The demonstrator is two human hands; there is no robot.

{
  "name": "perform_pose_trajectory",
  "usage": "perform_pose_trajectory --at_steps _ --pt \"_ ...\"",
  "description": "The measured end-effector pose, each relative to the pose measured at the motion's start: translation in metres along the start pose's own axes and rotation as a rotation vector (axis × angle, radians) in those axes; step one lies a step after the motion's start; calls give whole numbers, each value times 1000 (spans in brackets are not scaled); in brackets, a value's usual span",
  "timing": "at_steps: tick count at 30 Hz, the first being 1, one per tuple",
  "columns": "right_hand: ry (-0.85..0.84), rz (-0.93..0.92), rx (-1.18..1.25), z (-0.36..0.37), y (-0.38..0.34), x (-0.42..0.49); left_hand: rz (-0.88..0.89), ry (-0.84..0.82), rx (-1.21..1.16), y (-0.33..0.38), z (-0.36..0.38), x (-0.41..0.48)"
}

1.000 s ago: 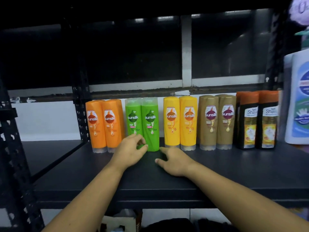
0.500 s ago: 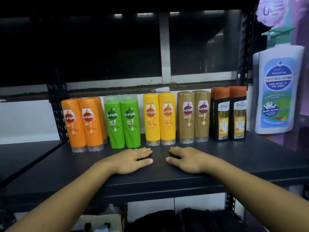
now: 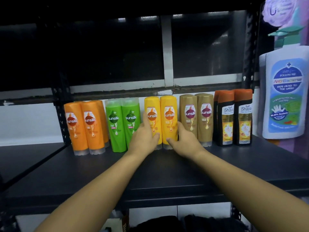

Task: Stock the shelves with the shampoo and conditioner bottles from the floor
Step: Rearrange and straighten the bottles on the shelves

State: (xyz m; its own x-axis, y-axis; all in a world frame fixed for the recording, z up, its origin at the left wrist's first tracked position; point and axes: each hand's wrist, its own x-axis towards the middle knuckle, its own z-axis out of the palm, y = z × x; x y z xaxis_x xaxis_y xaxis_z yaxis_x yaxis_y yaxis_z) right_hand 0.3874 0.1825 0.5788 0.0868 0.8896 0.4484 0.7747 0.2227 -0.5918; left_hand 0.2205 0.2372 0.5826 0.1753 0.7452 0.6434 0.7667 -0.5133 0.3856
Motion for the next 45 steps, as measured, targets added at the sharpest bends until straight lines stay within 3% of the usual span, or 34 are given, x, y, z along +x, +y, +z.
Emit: perform_pose_trajectory --at_steps 6,15,45 --pt "124 45 50 23 -2 22 -111 -29 -31 -2 18 17" --pt "193 73 -17 47 13 25 -60 -49 -121 -25 42 16" --pt "205 58 -61 44 18 25 -30 -38 -194 -35 44 16"
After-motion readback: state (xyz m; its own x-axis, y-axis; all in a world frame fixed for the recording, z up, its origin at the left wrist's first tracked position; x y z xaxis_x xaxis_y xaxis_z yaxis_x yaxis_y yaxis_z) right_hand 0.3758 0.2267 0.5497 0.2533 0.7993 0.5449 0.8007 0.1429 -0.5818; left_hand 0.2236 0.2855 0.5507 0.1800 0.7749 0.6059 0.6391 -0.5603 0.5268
